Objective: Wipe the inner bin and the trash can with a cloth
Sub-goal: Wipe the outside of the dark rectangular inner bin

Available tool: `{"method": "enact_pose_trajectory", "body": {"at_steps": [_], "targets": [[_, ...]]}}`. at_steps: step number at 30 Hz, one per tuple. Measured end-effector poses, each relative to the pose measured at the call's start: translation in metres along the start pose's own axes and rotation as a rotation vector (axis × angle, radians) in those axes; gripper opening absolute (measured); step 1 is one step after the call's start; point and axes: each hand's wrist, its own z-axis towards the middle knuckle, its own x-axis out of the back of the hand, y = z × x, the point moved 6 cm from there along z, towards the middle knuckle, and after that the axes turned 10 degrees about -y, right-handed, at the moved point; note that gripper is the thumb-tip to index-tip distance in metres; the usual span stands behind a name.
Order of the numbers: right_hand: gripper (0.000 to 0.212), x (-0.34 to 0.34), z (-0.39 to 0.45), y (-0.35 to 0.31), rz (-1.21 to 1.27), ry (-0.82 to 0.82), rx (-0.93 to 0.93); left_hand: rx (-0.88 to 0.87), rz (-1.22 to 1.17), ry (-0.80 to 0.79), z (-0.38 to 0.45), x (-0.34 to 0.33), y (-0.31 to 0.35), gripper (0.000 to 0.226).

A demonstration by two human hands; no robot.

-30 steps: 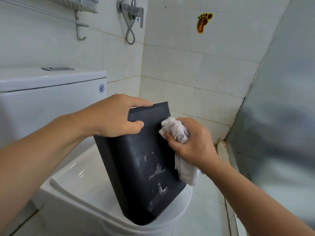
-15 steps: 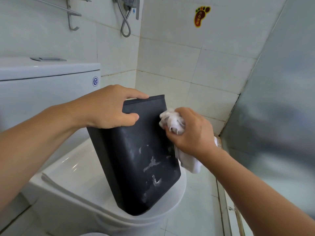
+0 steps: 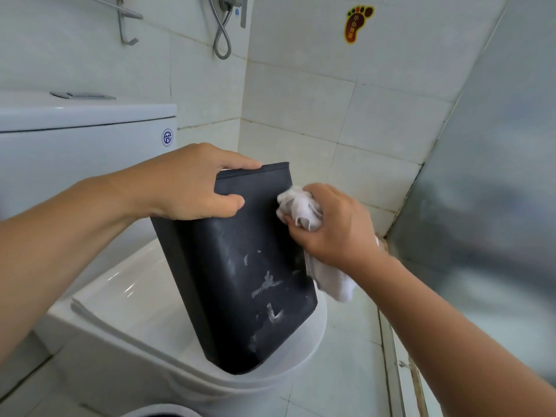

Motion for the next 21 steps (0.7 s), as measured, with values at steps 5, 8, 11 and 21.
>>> {"method": "enact_pose_trajectory", "body": {"at_steps": [5, 8, 11, 21], "targets": [[0.033, -0.008, -0.040, 0.001, -0.036, -0.064, 0.029, -0.020, 0.023, 0.005, 0.001, -0.001, 0.002, 0.063], [0.033, -0.006, -0.021, 0.000, -0.001, -0.020, -0.004, -0.006, 0.011, -0.005, 0.000, -0.001, -0.001, 0.068], [0.043, -0.001, 0.007, 0.001, 0.070, 0.055, -0.062, 0.011, 0.028, 0.002, -0.002, 0.001, -0.004, 0.071], [0.033, -0.011, -0.036, -0.002, 0.068, -0.028, 0.013, -0.007, 0.034, 0.035, 0.000, 0.001, -0.002, 0.059]]}}
